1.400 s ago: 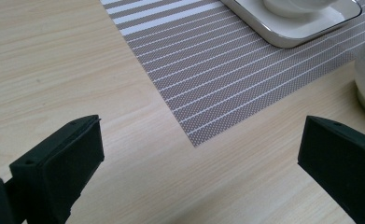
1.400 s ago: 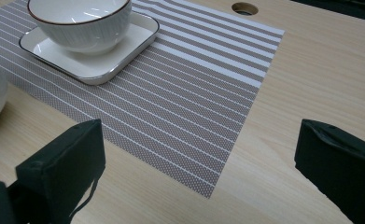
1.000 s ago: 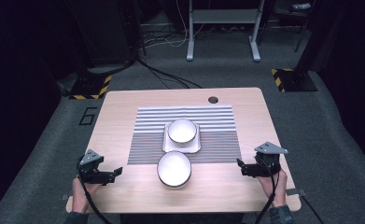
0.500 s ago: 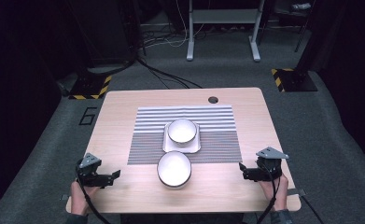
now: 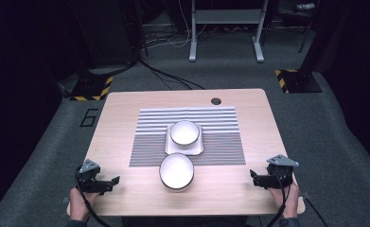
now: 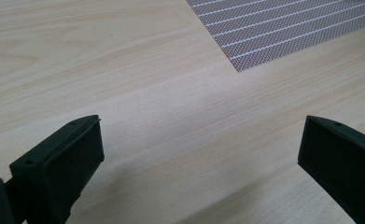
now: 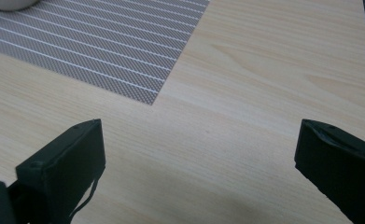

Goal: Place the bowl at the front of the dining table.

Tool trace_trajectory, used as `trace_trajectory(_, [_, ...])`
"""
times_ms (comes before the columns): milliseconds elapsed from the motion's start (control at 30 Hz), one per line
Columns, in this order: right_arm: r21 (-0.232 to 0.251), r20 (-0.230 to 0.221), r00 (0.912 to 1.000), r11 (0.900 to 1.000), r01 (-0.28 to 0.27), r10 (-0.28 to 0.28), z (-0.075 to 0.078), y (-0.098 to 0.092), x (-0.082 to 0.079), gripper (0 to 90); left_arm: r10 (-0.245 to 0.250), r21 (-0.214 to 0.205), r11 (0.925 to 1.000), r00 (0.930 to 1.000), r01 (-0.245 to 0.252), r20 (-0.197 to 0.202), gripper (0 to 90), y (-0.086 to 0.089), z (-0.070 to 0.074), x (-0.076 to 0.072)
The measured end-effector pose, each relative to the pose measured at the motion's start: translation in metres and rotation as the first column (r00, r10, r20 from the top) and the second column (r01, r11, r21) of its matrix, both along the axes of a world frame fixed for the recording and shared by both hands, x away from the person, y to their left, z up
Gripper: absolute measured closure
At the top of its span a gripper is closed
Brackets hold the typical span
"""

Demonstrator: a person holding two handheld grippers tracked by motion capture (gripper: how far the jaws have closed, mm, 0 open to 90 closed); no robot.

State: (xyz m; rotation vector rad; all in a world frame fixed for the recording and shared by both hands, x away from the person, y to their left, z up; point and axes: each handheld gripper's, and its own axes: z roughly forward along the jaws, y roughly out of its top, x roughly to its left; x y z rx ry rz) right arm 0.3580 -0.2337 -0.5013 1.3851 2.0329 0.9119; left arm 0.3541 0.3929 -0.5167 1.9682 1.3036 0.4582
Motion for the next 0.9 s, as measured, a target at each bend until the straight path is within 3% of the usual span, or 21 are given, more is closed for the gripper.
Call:
trace_trajectory(267, [-0.033,-0.05,0.9987,0.9994,0.01,-0.012,-0.016,-0.003,0.006,1.1,0.017,0.003,0.9998,0.9998,-0.017,-0.014,0.0,0.002,-0.011,0.001])
trace_trajectory(400, [-0.002,-0.093,0.9956,1.0,0.002,-0.002,-0.027,-0.005,0.009,0.0,0.03,0.027,0.9992,0.9995,-0.03,0.006,0.0,0.002,-0.014,0.001])
trace_trajectory(500, [0.008,-0.089,0.9959,0.9999,-0.014,0.015,-0.028,-0.006,0.009,0.0,0.053,0.087,0.9948,0.9985,-0.054,0.014,0.0,-0.001,-0.015,0.003])
trace_trajectory(600, [0.009,-0.079,0.9961,0.9993,-0.037,0.038,-0.029,-0.006,0.01,0.0,0.063,0.086,0.9943,0.9979,-0.064,0.012,0.0,-0.001,-0.015,0.004])
trace_trajectory(900, [0.014,-0.085,0.996,0.9995,-0.027,0.028,-0.028,-0.005,0.01,0.0,0.086,0.084,0.9926,0.9962,-0.087,0.015,0.1,-0.005,-0.015,0.009])
